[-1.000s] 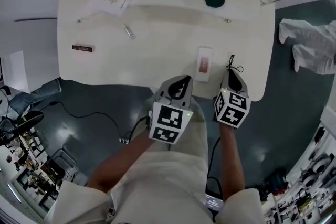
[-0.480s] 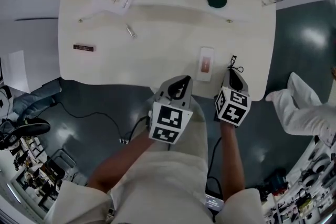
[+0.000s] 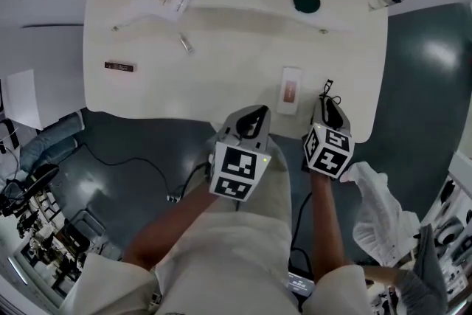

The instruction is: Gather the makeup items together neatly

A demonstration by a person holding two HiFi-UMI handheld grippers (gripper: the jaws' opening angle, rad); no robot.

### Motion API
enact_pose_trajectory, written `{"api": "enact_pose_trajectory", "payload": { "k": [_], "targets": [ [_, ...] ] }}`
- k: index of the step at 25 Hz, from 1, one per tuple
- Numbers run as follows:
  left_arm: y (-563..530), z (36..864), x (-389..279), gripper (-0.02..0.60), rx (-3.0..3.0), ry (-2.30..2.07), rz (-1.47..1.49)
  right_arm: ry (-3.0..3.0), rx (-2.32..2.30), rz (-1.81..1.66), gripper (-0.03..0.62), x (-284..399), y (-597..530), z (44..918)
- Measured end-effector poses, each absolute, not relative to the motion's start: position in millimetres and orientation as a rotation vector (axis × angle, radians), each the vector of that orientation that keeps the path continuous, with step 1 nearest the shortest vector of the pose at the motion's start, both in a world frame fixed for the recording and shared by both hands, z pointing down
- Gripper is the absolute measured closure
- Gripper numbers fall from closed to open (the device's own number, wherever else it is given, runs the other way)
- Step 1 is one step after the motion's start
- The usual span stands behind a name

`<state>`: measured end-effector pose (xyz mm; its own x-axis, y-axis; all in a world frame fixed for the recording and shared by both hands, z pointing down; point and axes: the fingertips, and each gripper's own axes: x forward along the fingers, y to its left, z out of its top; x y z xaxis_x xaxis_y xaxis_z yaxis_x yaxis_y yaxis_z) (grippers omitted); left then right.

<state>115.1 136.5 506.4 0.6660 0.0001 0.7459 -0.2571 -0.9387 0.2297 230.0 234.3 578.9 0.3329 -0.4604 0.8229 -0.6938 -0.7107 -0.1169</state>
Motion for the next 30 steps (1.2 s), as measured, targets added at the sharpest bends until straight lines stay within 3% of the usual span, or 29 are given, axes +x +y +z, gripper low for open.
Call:
{"api": "enact_pose_trajectory", "payload": {
  "k": [24,30],
  "targets": [
    [129.4,492.5,114.9,0.577,2.578,-0.205,1.122,-1.048,2.353,1.283,0.531,223.1,230.7,559.8],
    [120.4,483.8,106.3,0.577,2.582,-0.234,1.103,-1.065,2.375,1.197,0.586,218.5,223.8,542.2]
  ]
}}
